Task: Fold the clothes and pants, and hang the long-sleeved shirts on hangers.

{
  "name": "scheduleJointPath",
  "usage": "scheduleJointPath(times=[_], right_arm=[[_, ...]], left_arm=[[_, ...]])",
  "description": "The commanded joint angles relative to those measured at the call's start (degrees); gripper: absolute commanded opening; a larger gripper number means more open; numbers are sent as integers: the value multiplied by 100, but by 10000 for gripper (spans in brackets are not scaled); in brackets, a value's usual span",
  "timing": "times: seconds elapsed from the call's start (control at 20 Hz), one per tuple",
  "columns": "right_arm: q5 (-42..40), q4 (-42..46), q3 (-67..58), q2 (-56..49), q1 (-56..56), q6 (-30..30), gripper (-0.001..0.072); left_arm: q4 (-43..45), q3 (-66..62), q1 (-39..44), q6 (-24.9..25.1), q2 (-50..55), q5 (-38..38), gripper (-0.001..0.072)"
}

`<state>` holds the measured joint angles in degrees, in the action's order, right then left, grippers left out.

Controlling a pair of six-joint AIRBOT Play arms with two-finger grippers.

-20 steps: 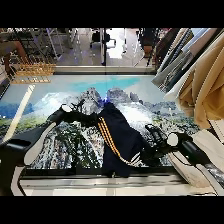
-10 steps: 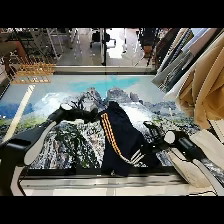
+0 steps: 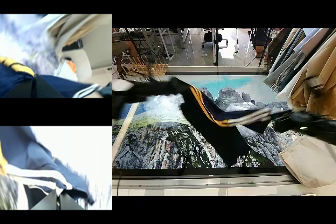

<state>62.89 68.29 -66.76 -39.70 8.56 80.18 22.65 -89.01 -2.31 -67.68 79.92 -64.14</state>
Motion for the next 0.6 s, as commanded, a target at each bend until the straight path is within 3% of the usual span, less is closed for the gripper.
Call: scheduleJointPath(times=[0.0, 0.25, 0.4, 0.55], right_arm=[[-649, -164, -1191, 647, 4, 299, 13], [-1858, -76, -2245, 787, 4, 199, 13], [-2726, 186, -2592, 350, 4, -173, 13], [-2441, 286, -2780, -796, 2, -184, 12]], left_arm=[[-22, -7, -765, 66, -1790, -492, 7], [-17, -7, -1353, 72, -3901, -476, 9], [-15, -4, -1351, 254, -4463, -149, 9], [-9, 221, -1351, 164, -4367, -149, 9]])
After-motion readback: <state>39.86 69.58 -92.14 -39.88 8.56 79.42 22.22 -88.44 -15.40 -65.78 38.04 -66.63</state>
